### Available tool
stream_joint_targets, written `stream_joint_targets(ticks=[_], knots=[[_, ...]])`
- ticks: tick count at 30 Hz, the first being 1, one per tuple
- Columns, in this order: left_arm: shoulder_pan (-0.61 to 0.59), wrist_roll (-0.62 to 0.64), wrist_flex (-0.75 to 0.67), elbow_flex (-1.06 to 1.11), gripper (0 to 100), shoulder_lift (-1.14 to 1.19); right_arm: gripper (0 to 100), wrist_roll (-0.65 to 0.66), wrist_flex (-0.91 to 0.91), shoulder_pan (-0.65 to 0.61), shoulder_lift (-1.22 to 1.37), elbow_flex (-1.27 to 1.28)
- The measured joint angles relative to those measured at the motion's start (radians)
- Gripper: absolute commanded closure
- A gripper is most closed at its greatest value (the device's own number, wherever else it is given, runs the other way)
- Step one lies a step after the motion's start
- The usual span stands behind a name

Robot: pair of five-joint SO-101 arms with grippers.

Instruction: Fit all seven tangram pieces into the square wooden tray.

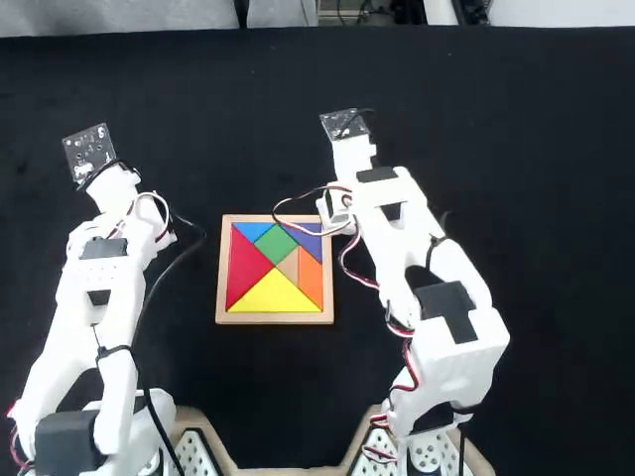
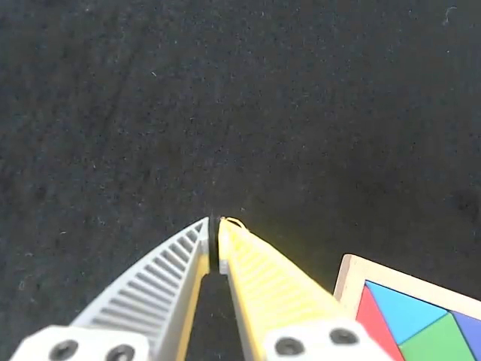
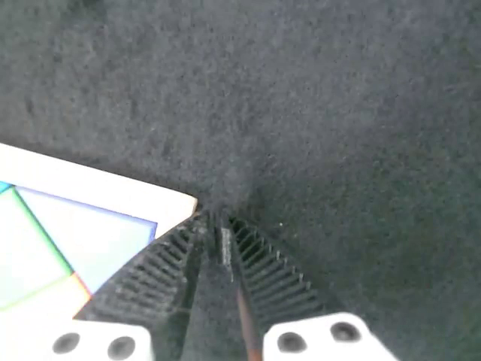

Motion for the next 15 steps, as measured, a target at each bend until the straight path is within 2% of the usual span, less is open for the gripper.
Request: stream_joint_targets(ticks=[15], knots=[[0.0,0.0,0.0,0.0,97,0.0,98.7,0.0,-0.035,-0.002,0.0,0.0]])
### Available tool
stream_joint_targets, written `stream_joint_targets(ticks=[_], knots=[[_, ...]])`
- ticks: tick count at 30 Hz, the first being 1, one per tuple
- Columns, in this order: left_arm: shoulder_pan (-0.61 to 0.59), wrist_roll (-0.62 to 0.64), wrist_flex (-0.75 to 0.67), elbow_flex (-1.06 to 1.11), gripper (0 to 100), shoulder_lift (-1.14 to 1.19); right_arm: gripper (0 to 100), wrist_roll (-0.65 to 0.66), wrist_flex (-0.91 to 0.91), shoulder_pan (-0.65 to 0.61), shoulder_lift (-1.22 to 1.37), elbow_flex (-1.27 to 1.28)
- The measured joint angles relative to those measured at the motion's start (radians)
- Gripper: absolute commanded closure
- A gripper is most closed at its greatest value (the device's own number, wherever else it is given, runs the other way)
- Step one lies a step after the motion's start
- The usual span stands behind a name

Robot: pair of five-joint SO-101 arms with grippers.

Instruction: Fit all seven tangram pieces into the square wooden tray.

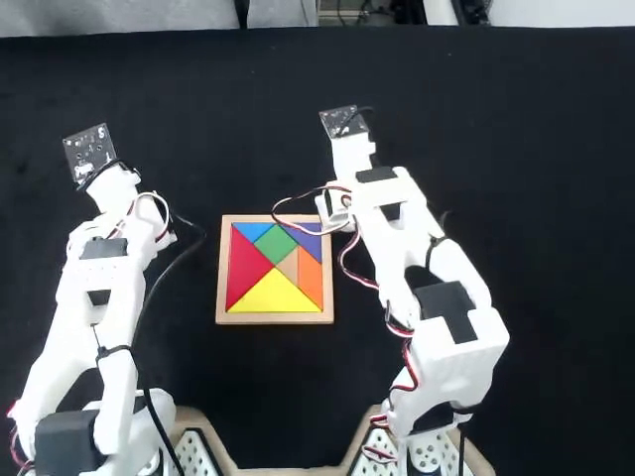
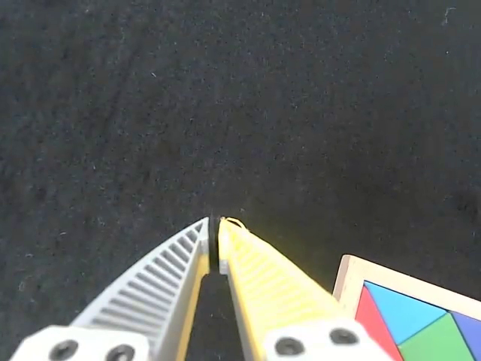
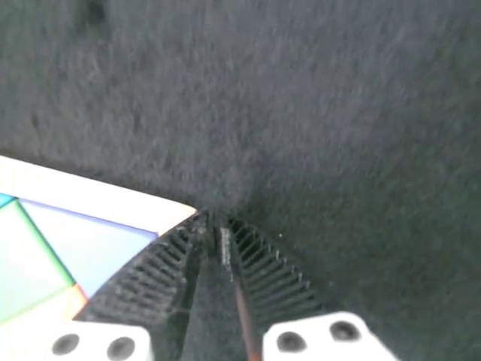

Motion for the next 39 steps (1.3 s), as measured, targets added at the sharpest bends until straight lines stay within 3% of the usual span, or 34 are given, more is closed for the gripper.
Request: stream_joint_targets(ticks=[19,30,35,39], knots=[[0.0,0.0,0.0,0.0,97,0.0,98.7,0.068,-0.054,-0.04,0.0,0.0],[-0.014,-0.002,-0.018,-0.049,97,-0.002,98.7,0.012,0.011,0.106,-0.176,-0.018],[-0.064,-0.064,0.112,-0.176,97,-0.121,98.6,0.037,0.101,0.106,-0.374,-0.018],[-0.064,-0.206,0.342,-0.288,97,-0.344,98.6,0.038,0.183,0.106,-0.583,-0.023]])
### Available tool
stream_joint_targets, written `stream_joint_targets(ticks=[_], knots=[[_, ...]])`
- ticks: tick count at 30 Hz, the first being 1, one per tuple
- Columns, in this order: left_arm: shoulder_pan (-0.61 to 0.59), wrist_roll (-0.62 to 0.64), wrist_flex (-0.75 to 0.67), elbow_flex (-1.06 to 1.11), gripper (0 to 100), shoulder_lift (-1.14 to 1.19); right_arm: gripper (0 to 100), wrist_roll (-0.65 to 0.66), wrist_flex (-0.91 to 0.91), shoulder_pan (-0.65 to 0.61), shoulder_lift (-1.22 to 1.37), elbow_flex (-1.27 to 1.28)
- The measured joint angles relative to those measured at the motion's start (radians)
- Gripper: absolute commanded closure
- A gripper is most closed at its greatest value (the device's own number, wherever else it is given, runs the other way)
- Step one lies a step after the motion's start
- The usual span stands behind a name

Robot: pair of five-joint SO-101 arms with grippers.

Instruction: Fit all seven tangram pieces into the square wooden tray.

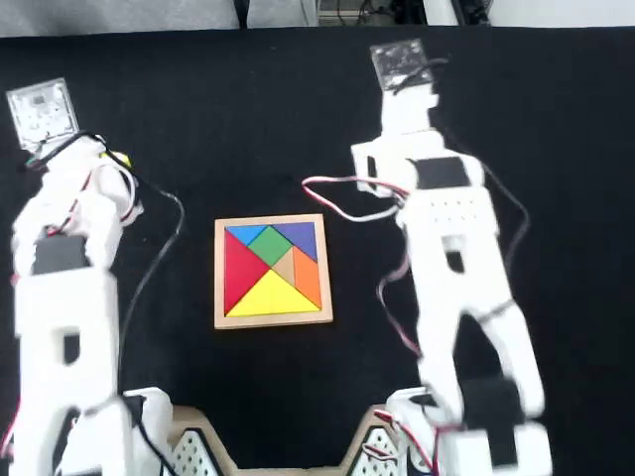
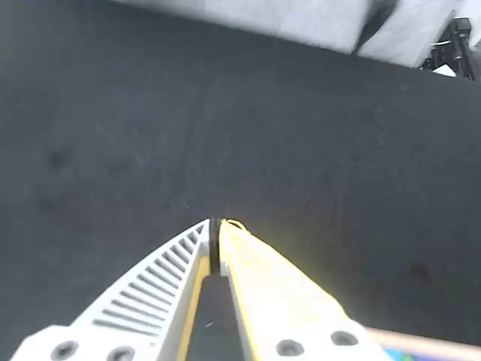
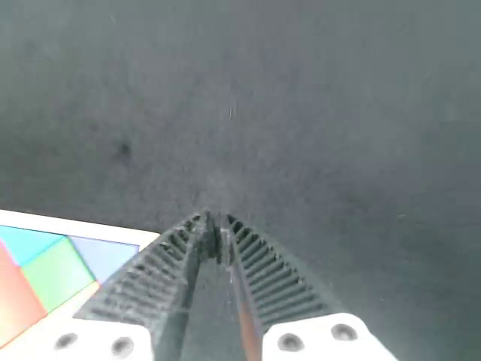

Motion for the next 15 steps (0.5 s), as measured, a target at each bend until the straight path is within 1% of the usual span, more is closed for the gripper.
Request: stream_joint_targets(ticks=[2,3,7,10,15], knots=[[0.0,-0.034,0.12,-0.063,97,-0.146,98.6,0.002,0.029,0.0,-0.126,-0.02],[0.0,-0.034,0.144,-0.08,97,-0.222,98.6,0.002,0.035,0.0,-0.192,-0.026],[0.009,-0.035,0.135,-0.069,97,-0.466,98.6,0.0,0.04,0.0,-0.46,-0.029],[0.021,-0.06,0.121,-0.021,97,-0.571,98.6,0.0,0.04,0.0,-0.657,-0.026],[0.021,-0.072,0.12,-0.006,97,-0.74,98.6,0.0,0.044,0.0,-0.994,0.068]])
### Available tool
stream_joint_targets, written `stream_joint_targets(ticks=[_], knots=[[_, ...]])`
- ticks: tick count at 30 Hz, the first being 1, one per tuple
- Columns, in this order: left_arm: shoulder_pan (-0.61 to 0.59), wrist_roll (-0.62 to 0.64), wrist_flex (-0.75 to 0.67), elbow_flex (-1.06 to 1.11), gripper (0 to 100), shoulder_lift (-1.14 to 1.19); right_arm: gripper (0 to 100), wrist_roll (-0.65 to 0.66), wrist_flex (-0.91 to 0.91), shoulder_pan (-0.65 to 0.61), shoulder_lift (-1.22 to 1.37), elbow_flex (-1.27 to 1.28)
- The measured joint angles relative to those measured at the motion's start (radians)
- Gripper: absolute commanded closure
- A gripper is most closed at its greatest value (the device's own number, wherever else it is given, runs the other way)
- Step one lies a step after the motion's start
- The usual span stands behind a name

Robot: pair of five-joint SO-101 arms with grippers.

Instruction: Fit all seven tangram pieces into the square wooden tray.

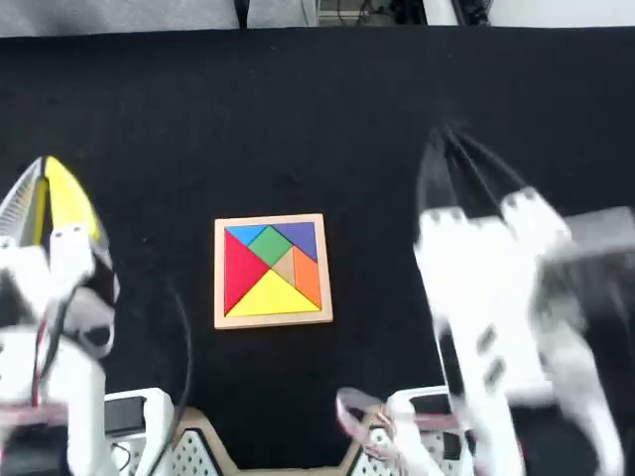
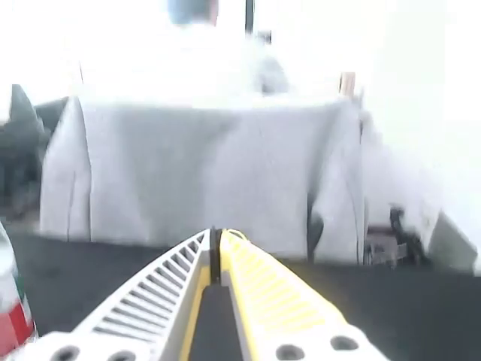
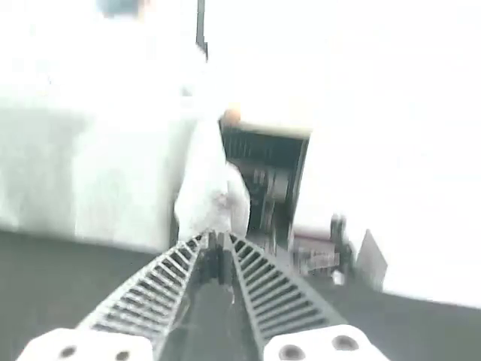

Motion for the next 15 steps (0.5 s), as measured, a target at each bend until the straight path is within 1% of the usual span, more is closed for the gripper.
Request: stream_joint_targets(ticks=[4,7,10,13,15], knots=[[0.0,-0.002,0.003,0.021,95,-0.176,98.6,0.002,0.0,0.002,-0.281,0.081],[0.0,-0.002,0.066,0.048,91,-0.321,98.6,0.002,0.02,0.0,-0.479,0.158],[0.005,-0.002,0.219,-0.002,87,-0.331,98.6,0.002,0.137,0.008,-0.516,0.172],[0.029,0.011,0.404,-0.12,83,-0.334,98.6,0.002,0.29,0.025,-0.517,0.141],[0.081,0.044,0.44,-0.178,81,-0.334,98.6,0.002,0.308,0.026,-0.519,0.114]])
